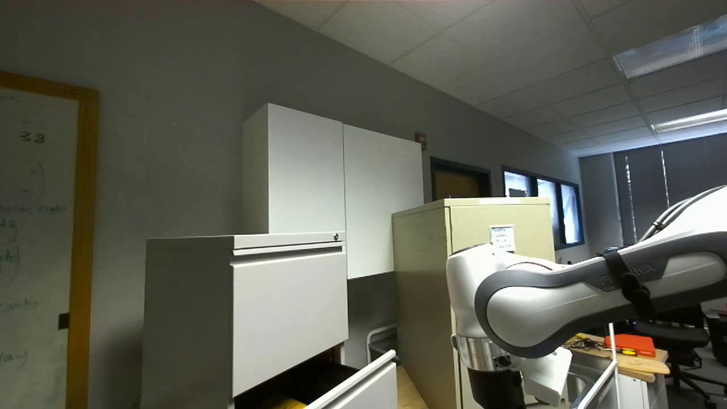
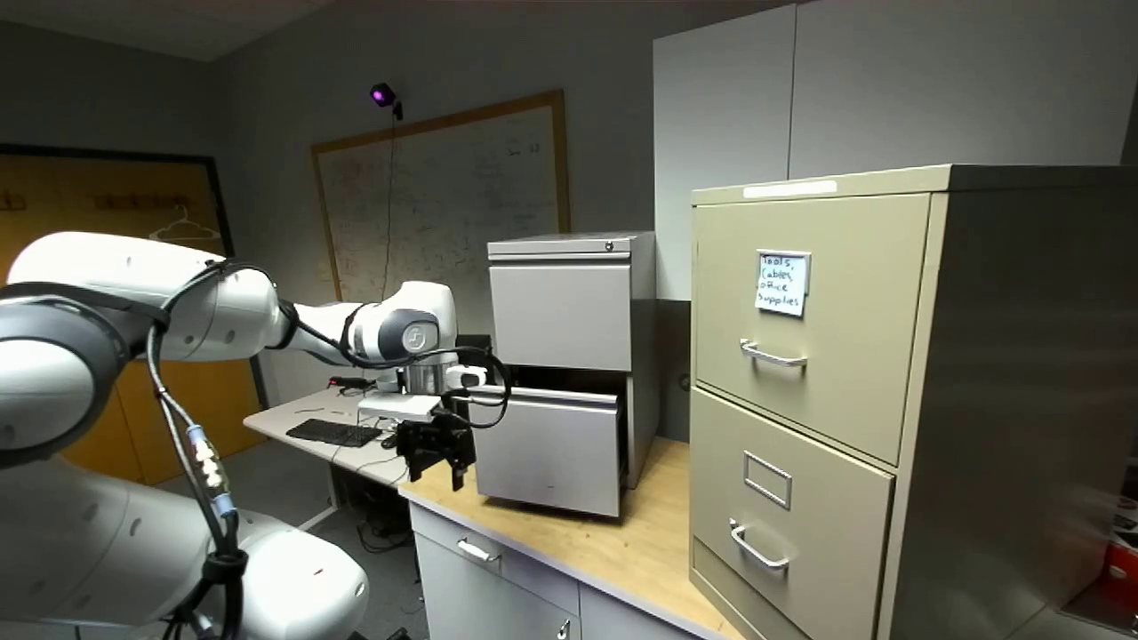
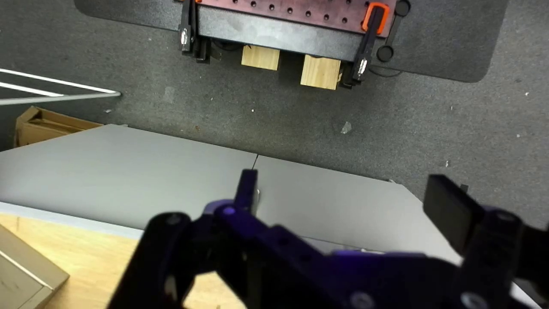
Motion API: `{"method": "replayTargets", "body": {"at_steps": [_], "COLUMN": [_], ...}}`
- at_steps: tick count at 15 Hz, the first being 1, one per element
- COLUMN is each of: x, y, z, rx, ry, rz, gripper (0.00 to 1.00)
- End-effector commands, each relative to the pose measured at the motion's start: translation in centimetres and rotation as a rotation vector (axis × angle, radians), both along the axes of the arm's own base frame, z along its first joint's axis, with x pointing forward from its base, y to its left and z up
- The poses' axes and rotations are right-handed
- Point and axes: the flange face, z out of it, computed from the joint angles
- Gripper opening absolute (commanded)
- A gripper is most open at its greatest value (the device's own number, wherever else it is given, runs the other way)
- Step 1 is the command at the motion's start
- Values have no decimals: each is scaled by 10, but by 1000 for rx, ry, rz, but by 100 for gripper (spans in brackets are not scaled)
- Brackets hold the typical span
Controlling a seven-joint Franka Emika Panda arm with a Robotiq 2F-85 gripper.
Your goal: Close the bottom drawer of the gray file cabinet
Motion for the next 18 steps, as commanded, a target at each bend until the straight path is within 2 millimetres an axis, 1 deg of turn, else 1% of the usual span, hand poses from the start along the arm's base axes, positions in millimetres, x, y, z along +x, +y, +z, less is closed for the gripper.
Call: {"method": "replayTargets", "body": {"at_steps": [1,3,5,9,10,11,13,14,17,18], "x": [6,13,25,56,65,76,98,110,147,159], "y": [2,2,2,1,-1,-2,-3,-3,-1,-1], "z": [3,4,5,9,10,11,15,17,22,24], "rx": [9,8,13,51,60,66,80,90,127,141], "ry": [-32,-63,-105,-217,-246,-271,-319,-339,-375,-385], "rz": [-3,0,2,8,6,5,7,15,46,54], "gripper": [100,100,100,100,96,75,70,64,38,31]}}
